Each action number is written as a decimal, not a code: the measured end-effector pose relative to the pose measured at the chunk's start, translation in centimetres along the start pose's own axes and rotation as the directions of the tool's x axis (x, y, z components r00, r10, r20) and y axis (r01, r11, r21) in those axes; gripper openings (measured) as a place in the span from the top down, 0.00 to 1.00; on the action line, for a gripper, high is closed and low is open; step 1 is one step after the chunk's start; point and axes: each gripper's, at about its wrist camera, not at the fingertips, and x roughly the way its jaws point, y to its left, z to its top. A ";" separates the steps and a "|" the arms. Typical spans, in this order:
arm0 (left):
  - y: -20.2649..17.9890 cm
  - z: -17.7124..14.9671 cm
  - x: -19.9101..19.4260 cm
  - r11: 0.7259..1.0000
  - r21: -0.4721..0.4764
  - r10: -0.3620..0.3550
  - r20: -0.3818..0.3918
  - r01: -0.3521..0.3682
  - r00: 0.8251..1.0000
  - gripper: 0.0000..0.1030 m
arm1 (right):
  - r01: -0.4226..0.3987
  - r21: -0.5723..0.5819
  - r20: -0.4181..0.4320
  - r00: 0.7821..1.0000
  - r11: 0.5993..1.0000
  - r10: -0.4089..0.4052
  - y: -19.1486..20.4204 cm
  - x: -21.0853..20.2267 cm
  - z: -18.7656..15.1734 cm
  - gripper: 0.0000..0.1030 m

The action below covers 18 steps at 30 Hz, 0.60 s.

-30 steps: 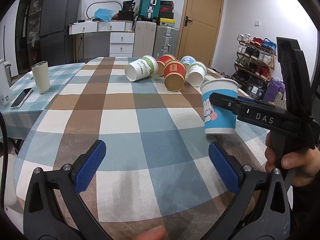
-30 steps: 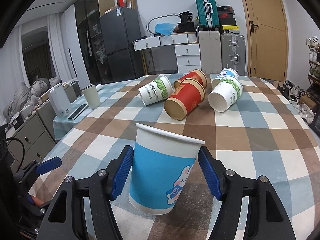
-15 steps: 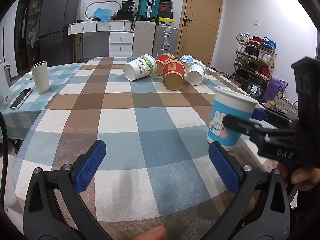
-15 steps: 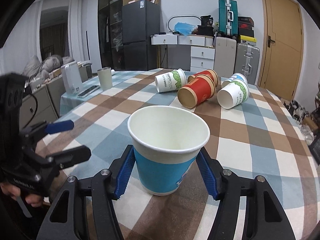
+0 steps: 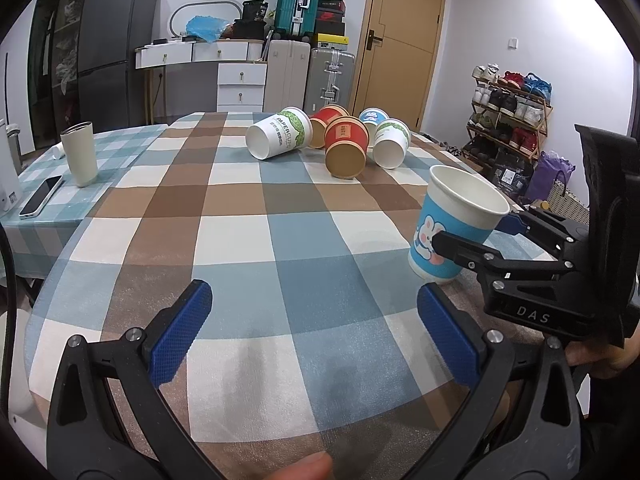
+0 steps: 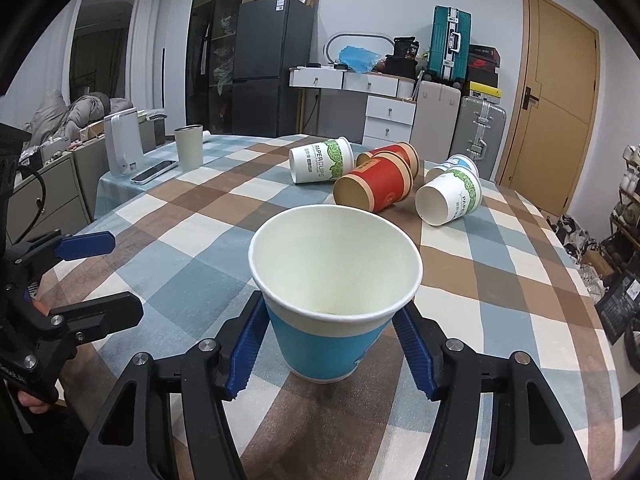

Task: Flip cup upright
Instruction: 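Open the right tool and pull it back from the upright cup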

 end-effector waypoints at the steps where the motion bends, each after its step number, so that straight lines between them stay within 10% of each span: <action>1: 0.0 0.0 0.0 1.000 0.000 0.001 0.001 -0.001 1.000 0.00 | -0.004 0.004 0.011 1.000 1.000 0.004 -0.1 -0.2 -0.1 0.30; 10: -0.1 -0.1 -0.1 1.000 0.003 -0.026 0.009 0.026 1.000 0.00 | -0.063 0.087 0.155 0.987 0.994 0.049 -2.6 -4.2 -1.0 0.00; 18: -0.6 0.0 -0.8 0.999 0.025 -0.046 0.044 0.045 0.998 0.00 | -0.091 0.098 0.300 0.952 0.991 0.058 -4.3 -7.8 -2.8 0.00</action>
